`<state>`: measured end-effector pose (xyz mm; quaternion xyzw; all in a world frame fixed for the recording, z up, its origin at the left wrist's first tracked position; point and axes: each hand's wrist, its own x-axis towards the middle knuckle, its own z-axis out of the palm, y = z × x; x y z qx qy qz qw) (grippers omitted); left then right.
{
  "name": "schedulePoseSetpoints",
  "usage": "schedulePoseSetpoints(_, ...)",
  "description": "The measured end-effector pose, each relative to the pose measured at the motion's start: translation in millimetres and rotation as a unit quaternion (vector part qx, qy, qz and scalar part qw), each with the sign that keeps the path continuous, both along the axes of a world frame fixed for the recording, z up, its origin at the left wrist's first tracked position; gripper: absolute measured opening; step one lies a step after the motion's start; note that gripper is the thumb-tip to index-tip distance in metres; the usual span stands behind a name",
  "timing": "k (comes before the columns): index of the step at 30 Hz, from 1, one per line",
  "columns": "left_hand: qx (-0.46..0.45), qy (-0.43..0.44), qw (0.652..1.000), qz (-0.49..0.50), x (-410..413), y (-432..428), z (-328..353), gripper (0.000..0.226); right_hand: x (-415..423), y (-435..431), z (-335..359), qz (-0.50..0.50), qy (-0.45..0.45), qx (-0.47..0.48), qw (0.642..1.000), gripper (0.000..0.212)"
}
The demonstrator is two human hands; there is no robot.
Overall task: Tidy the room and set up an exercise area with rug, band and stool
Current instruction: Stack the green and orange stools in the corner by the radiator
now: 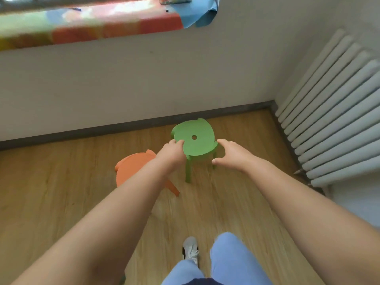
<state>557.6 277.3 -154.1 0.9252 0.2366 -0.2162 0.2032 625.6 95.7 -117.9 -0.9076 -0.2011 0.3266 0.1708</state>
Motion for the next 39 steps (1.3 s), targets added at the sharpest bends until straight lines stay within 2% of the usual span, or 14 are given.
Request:
schedulePoseSetpoints(5,-0.03,0.018,0.999,0.018,71.0,14.5,-30.3,0.066,85.9,20.4,-26.2,-0.035,0.043,0.002,0.998,0.076)
schedulePoseSetpoints(11,-0.081,0.069,0.99,0.091,139.3,32.0,-71.5,0.068,180.2,53.9,-73.3,-0.066,0.114,0.019,0.991,0.077)
schedulePoseSetpoints(20,-0.113,0.106,0.962,0.226,211.5,71.2,-188.0,0.071,266.6,81.3,-201.3,-0.113,0.181,-0.011,0.977,0.085)
schedulePoseSetpoints(23,-0.124,0.109,0.945,0.283,221.9,88.2,-240.8,0.061,283.6,91.7,-261.0,-0.125,0.197,-0.027,0.972,0.089)
schedulePoseSetpoints(28,-0.134,0.084,0.927,0.34,233.5,104.7,-296.2,0.051,303.2,107.5,-321.8,-0.167,0.203,-0.004,0.965,0.091)
schedulePoseSetpoints(30,-0.134,0.097,0.911,0.379,236.6,108.1,-319.2,0.055,310.2,114.0,-345.9,-0.182,0.209,0.005,0.961,0.091)
schedulePoseSetpoints(34,-0.156,0.131,0.875,0.439,235.6,119.3,-354.0,0.083,319.5,124.4,-381.2,-0.21,0.232,0.024,0.95,0.084)
schedulePoseSetpoints(37,-0.206,0.128,0.855,0.458,233.4,130.7,-372.3,0.076,320.9,129.8,-404.1,-0.233,0.255,0.038,0.938,0.067)
schedulePoseSetpoints(39,-0.24,0.122,0.833,0.483,233.4,136.1,-378.7,0.072,320.7,130.7,-418.5,-0.25,0.267,0.038,0.93,0.065)
